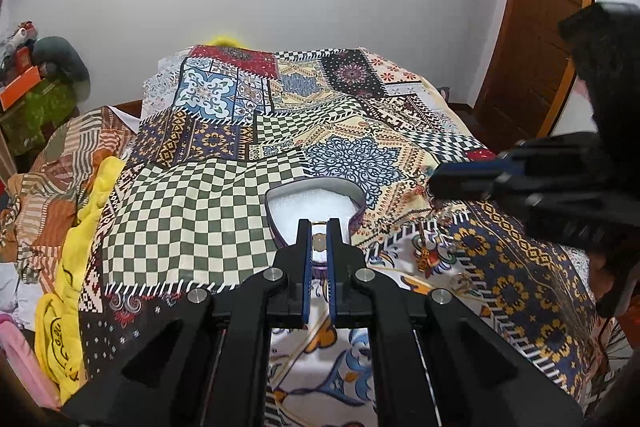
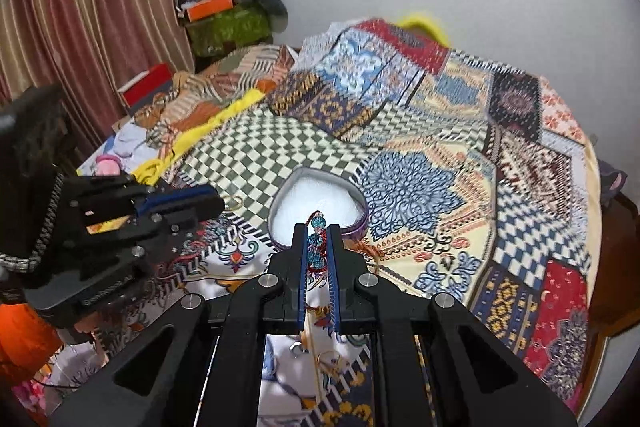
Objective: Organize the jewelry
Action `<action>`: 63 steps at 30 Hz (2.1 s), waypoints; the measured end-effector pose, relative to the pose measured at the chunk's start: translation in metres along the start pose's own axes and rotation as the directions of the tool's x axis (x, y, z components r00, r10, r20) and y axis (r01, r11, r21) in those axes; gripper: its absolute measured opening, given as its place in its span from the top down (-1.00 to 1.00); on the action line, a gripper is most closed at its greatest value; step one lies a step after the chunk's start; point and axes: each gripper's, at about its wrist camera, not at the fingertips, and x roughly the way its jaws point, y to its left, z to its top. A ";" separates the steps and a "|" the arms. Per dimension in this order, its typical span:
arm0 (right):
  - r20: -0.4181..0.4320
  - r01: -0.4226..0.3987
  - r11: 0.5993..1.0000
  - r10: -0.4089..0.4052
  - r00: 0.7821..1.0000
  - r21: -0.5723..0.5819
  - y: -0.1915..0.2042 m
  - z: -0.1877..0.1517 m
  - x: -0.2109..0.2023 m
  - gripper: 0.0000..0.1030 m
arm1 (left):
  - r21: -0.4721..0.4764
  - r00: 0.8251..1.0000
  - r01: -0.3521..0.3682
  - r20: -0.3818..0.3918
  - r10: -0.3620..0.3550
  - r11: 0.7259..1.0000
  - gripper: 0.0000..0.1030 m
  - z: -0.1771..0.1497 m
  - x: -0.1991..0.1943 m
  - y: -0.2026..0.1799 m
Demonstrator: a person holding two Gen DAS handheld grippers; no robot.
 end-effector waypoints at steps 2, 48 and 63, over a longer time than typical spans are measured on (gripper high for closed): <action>-0.019 -0.016 1.000 0.016 1.000 0.011 -0.004 0.002 0.011 0.85 | -0.001 1.000 0.005 -0.008 -0.005 1.000 0.91 0.003 0.006 0.002; -0.067 0.015 0.996 -0.010 0.998 0.083 -0.030 0.024 0.008 0.66 | -0.005 0.991 0.018 -0.130 -0.019 1.000 0.84 0.011 0.035 0.008; -0.013 0.094 0.990 -0.093 0.996 0.103 -0.015 -0.045 -0.044 0.43 | 0.013 0.973 0.102 -0.207 -0.097 0.995 0.45 -0.034 -0.001 -0.040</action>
